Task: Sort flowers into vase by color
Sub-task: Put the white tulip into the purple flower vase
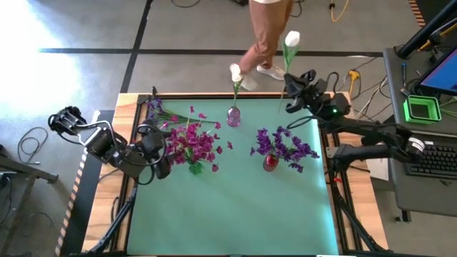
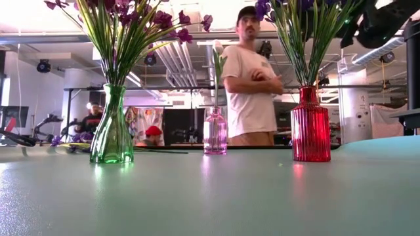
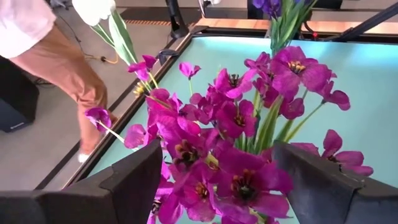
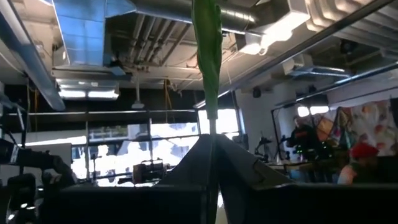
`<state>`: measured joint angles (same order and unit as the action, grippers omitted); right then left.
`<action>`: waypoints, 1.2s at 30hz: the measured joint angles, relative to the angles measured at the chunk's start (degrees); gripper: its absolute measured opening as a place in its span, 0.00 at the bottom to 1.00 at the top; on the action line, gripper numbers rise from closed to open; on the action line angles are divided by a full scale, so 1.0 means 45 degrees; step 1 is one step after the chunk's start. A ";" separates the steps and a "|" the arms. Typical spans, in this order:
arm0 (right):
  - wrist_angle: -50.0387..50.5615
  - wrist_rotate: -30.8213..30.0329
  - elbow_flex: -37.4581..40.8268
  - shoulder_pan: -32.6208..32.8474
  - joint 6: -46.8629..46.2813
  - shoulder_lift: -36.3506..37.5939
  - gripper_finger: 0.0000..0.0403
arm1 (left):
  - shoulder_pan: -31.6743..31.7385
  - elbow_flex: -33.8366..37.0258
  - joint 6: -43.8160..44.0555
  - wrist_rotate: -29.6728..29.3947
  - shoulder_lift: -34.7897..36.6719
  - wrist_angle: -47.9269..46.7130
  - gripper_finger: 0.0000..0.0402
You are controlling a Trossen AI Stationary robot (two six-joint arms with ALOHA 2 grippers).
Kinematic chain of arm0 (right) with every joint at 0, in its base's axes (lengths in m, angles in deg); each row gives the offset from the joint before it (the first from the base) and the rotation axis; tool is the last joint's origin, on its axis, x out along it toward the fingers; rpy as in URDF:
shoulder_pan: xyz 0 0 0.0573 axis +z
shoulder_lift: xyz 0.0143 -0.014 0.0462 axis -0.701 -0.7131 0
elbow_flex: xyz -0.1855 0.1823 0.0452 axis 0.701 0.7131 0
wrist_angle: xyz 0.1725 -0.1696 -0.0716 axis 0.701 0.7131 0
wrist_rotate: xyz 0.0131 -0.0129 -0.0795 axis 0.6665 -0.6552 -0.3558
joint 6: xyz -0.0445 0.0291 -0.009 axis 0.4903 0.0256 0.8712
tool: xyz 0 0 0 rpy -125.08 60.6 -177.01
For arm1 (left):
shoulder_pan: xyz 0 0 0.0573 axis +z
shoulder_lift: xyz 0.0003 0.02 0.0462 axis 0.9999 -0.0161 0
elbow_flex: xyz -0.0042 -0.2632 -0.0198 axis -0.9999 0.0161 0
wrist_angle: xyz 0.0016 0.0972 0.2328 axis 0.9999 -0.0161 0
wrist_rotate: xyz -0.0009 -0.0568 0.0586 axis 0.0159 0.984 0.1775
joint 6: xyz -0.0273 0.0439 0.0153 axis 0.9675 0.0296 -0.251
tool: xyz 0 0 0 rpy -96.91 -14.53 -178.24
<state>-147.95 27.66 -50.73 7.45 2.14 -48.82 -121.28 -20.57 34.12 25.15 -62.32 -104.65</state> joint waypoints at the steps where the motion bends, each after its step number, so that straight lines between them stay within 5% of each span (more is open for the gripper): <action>1: -0.0274 0.0005 0.0000 0.0023 -0.0064 -0.0264 0.03 | 0.0000 0.0000 0.0000 -0.0002 0.0000 0.0019 0.72; 11: -0.4699 -0.0005 -0.0004 0.0293 -0.0386 -0.3646 0.03 | 0.0000 0.0000 0.0005 -0.0026 0.0000 0.0242 0.72; 19: -0.4998 -0.0010 -0.0544 0.0293 -0.0628 -0.5122 0.03 | 0.0000 0.0000 0.0010 -0.0026 0.0000 0.0320 0.72; 29: -0.5015 -0.0004 -0.0588 0.0293 -0.0322 -0.5011 0.03 | 0.0000 0.0000 -0.0243 -0.0012 0.0000 0.0733 0.72; 36: -0.4219 0.0000 -0.0697 0.0293 0.0614 -0.3793 0.03 | 0.0000 -0.0086 -0.2900 0.0004 0.0034 0.2744 0.72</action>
<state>-166.94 27.66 -53.87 8.76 4.90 -65.89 -121.28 -20.96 21.07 25.17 -62.16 -92.30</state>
